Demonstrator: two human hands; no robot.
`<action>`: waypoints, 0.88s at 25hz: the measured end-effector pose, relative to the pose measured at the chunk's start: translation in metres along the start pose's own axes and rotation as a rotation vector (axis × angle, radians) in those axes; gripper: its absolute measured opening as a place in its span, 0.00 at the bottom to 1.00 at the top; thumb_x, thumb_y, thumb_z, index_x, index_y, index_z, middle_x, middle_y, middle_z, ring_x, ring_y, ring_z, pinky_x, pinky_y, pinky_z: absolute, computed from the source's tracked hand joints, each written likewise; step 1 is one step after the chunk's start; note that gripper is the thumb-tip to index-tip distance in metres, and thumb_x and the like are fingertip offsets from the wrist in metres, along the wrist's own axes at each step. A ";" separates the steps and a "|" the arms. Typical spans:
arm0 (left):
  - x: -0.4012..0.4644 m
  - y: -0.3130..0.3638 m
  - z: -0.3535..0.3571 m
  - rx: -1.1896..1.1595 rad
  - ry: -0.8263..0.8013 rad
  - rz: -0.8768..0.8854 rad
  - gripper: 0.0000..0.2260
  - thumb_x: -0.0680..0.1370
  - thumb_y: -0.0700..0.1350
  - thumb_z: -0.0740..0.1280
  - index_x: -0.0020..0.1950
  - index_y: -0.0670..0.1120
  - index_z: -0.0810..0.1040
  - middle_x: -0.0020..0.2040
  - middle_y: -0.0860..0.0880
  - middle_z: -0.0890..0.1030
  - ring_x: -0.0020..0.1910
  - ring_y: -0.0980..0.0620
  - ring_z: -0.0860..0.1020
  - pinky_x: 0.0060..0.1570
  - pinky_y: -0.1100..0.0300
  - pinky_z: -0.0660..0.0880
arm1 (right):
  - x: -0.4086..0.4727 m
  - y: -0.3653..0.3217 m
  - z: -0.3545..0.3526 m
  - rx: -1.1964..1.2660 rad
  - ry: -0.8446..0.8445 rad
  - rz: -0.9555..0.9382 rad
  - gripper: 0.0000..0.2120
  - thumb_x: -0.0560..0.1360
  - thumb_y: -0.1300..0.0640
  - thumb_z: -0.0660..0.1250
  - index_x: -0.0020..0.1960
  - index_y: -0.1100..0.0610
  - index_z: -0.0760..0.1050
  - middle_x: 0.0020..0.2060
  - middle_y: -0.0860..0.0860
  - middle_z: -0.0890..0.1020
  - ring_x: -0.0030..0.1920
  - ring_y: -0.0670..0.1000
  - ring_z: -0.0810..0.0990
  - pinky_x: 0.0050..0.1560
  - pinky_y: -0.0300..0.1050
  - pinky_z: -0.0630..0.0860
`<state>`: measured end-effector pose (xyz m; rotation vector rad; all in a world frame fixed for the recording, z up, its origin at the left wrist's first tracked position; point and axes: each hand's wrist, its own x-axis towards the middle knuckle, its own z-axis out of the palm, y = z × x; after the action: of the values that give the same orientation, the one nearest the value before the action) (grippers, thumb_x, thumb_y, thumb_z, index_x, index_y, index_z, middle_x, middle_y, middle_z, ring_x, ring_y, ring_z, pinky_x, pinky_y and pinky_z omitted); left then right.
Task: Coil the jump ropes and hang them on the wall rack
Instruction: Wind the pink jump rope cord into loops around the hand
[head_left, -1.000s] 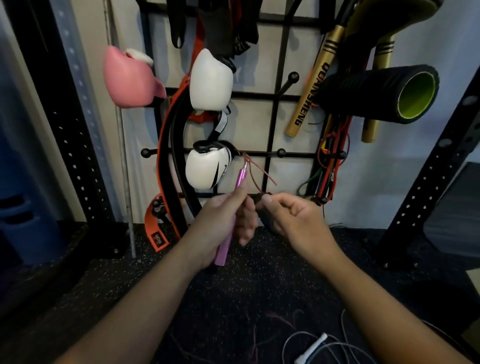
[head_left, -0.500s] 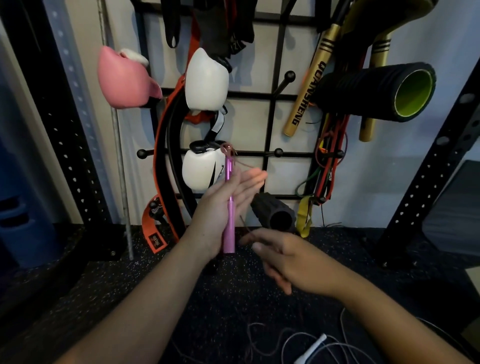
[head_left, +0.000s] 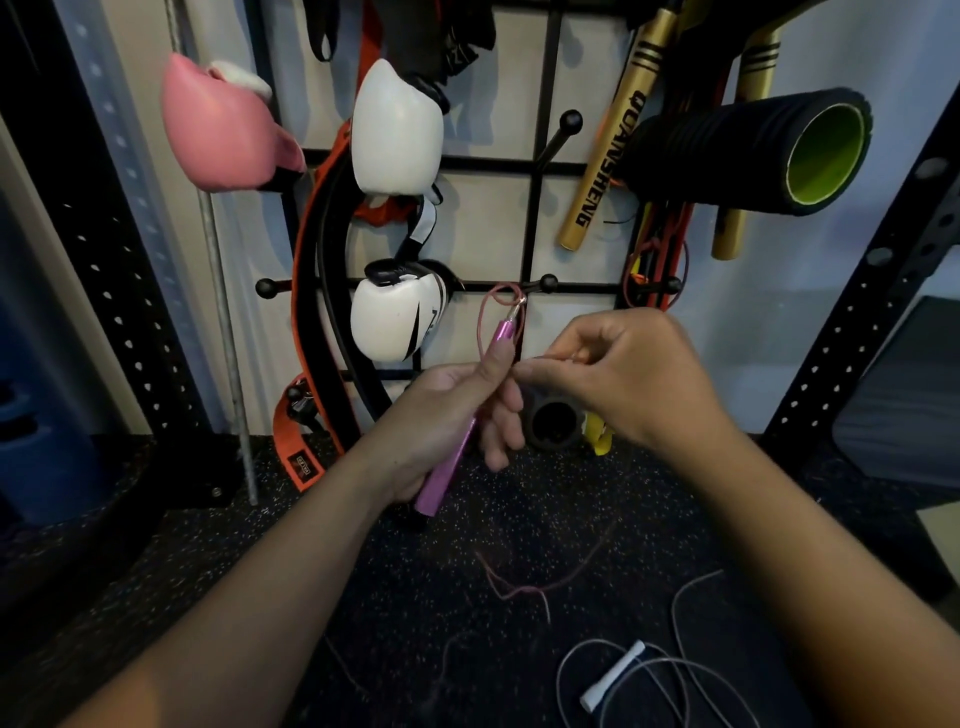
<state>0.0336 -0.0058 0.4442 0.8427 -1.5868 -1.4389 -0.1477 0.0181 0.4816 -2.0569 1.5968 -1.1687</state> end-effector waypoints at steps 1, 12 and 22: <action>-0.001 -0.001 -0.001 -0.029 -0.019 -0.001 0.19 0.77 0.60 0.64 0.44 0.43 0.78 0.31 0.47 0.83 0.23 0.53 0.76 0.31 0.62 0.77 | 0.002 0.005 -0.001 0.020 -0.017 -0.007 0.19 0.66 0.36 0.74 0.41 0.52 0.84 0.34 0.55 0.86 0.32 0.56 0.82 0.35 0.55 0.81; 0.003 -0.011 -0.008 -0.133 -0.004 0.056 0.15 0.80 0.52 0.64 0.55 0.42 0.83 0.31 0.49 0.80 0.18 0.59 0.66 0.20 0.67 0.64 | 0.010 0.027 0.004 0.271 -0.085 0.030 0.12 0.81 0.47 0.67 0.47 0.53 0.84 0.26 0.49 0.75 0.28 0.53 0.67 0.29 0.43 0.64; -0.004 -0.003 -0.003 -0.263 -0.107 0.001 0.16 0.78 0.55 0.67 0.43 0.42 0.82 0.19 0.53 0.69 0.13 0.60 0.64 0.14 0.68 0.61 | 0.007 0.023 0.007 0.307 0.105 0.040 0.13 0.77 0.43 0.72 0.44 0.53 0.82 0.25 0.53 0.82 0.21 0.49 0.67 0.24 0.40 0.64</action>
<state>0.0375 -0.0041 0.4411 0.6201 -1.4335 -1.6718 -0.1580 0.0019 0.4650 -1.7874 1.3930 -1.4284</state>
